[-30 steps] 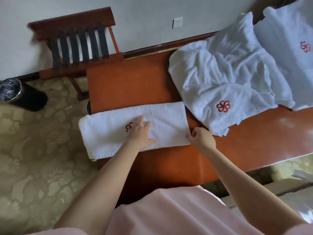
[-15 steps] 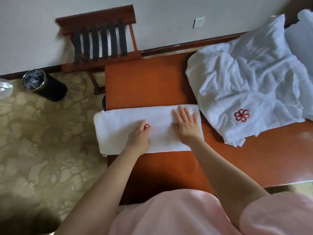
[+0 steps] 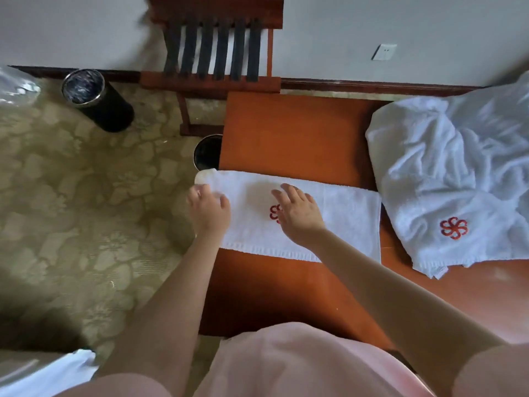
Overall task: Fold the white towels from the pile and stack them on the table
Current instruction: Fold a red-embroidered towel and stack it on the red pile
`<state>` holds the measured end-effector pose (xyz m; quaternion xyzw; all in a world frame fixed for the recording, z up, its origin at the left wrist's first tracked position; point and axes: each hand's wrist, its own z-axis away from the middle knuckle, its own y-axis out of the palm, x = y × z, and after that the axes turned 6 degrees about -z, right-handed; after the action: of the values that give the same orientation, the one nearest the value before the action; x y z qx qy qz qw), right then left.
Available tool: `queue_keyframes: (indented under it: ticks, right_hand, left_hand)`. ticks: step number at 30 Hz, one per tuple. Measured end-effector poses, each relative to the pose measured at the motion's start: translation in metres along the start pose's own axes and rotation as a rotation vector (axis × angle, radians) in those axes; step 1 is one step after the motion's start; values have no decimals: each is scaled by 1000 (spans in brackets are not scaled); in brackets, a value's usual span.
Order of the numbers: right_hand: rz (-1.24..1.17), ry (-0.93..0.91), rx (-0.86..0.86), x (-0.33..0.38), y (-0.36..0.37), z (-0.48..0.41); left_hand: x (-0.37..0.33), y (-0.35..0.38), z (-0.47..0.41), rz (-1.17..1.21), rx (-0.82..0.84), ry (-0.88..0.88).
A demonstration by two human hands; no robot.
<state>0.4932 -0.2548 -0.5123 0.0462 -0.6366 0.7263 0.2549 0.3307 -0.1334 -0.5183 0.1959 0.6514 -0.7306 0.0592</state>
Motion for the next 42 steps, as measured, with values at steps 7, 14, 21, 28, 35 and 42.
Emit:
queue_keyframes:
  ticks: [7,14,21,28,35,42]
  right_hand:
    - [0,38,234,31,10,-40]
    - [-123,108,343,29,-3,-60]
    - [-127,123,343,29,-3,-60]
    - [-128,129,346,29,-1,-61]
    - [-131,149,323,27,2,-62]
    - [-68,133,256,26,8,-54]
  left_hand:
    - [29,-17,-53,458,473,-475]
    - [11,-25,-91,768,456,-427]
    - [34,-12,-91,605,246,-344]
    - [42,4,-77,807,798,-525]
    - [70,-5,-64,694,926,-482]
    - [74,-42,-44,390,673,-265]
